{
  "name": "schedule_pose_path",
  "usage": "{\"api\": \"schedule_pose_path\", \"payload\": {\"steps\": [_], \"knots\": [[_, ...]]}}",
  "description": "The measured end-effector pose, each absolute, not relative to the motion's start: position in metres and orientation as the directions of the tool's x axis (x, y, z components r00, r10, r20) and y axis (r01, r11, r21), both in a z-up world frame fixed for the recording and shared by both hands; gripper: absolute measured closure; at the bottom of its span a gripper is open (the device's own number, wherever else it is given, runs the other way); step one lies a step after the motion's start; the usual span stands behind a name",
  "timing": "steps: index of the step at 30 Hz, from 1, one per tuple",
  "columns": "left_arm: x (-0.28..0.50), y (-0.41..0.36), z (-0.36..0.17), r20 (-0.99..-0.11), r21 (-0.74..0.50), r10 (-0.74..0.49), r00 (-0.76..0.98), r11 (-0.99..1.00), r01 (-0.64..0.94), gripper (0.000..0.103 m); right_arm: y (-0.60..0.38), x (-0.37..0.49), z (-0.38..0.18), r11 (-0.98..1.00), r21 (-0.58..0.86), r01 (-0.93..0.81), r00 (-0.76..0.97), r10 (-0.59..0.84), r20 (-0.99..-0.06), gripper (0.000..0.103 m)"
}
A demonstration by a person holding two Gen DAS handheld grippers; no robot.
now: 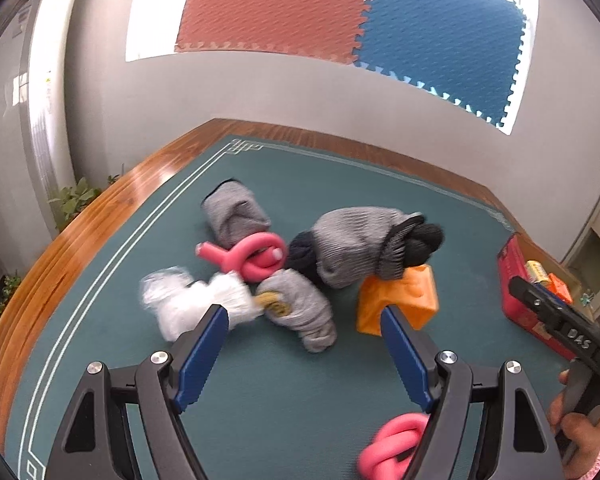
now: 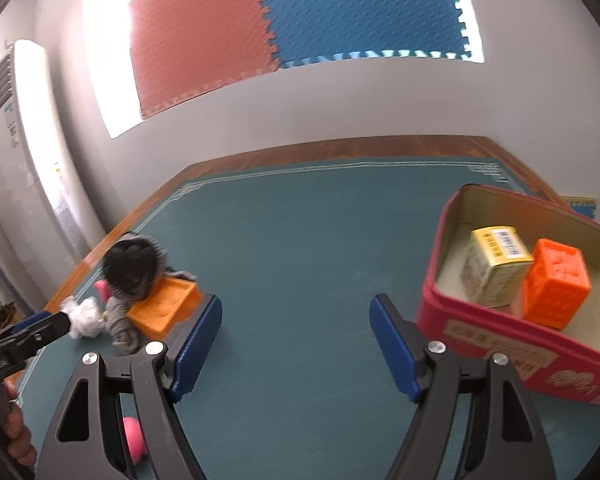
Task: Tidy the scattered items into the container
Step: 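Move both open tools back over the pile of items, then grasp the white plastic bag with the left tool while the right tool grasps the pink knotted rope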
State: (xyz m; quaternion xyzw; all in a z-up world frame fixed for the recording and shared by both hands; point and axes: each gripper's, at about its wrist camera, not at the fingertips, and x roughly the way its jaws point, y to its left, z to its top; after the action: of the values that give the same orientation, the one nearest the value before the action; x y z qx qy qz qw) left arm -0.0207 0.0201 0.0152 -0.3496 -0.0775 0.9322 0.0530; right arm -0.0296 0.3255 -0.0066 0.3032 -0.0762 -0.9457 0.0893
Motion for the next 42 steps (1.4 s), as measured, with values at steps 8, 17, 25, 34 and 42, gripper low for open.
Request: {"api": "schedule_pose_path", "payload": {"steps": [8,17,25,34,42], "knots": [[-0.023,-0.005,0.0,-0.66,-0.189,0.13,-0.74,-0.982,-0.003,0.023,0.296,-0.026,-0.013,-0.904,0.304,0.301,-0.682,-0.427,-0.593,0.022],[-0.033,-0.023,-0.011,-0.665,-0.176,0.107,-0.739,-0.984,0.016,0.023,0.262,-0.015,-0.023,-0.871,0.287,0.399,-0.595,-0.484,-0.642,0.021],[-0.042,-0.046,-0.018,-0.676,-0.222,0.134,-0.725,-0.975,0.026,0.023,0.254,-0.007,-0.027,-0.872,0.255,0.417,-0.589,-0.474,-0.654,0.021],[-0.054,-0.048,-0.02,-0.679,-0.119,0.069,-0.73,-0.993,0.017,0.023,0.25,-0.014,-0.026,-0.878,0.234,0.419,-0.594,-0.459,-0.66,0.021],[-0.078,-0.05,-0.023,-0.707,-0.151,0.105,-0.699,-0.989,0.004,0.023,0.244,-0.015,-0.029,-0.875,0.225,0.428,-0.586,-0.458,-0.668,0.021]]}}
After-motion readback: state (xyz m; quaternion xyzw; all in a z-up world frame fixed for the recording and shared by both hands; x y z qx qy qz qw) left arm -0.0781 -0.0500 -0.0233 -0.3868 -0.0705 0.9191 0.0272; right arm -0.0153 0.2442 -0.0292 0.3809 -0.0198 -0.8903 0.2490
